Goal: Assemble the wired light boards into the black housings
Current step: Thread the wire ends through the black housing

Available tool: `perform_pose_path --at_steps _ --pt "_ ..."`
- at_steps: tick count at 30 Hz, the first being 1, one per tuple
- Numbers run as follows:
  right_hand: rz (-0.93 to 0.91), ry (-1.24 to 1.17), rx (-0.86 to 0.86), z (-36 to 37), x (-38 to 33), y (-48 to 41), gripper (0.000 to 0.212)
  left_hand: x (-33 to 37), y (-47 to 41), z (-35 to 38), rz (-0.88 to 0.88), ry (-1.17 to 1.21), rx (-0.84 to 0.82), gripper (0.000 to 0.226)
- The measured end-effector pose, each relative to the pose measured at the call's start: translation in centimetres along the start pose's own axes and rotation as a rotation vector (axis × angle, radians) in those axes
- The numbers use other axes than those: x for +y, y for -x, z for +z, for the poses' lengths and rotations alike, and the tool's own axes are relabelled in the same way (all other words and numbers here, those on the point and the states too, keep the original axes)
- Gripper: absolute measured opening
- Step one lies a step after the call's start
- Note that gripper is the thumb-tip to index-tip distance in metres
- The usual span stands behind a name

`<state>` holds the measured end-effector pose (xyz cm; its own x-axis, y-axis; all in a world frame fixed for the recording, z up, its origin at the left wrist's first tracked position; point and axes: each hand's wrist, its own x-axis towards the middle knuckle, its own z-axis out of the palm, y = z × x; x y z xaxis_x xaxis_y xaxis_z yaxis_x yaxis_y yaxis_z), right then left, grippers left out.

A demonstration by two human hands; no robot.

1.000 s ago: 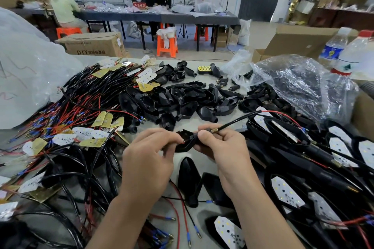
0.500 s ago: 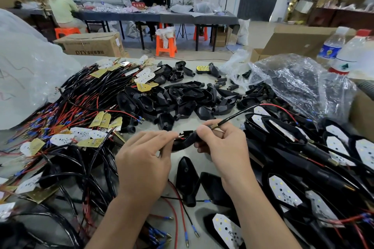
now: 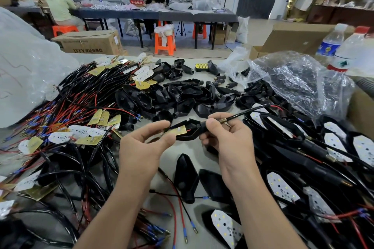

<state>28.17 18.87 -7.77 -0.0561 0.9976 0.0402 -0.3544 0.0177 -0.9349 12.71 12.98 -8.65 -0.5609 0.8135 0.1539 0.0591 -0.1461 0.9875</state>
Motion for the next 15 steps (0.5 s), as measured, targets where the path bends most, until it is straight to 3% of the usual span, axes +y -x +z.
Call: perform_pose_path --at_steps 4,10,15 --pt "0.013 -0.013 -0.032 -0.04 -0.37 0.10 0.019 -0.46 -0.13 -0.15 -0.074 -0.017 0.002 0.027" --pt "0.042 -0.017 -0.047 -0.17 -0.78 0.19 0.030 -0.28 -0.01 -0.02 -0.034 -0.067 0.020 0.018" --pt "0.052 0.035 -0.055 0.17 -0.51 0.52 0.014 0.01 0.53 -0.45 0.170 -0.367 0.160 0.018"
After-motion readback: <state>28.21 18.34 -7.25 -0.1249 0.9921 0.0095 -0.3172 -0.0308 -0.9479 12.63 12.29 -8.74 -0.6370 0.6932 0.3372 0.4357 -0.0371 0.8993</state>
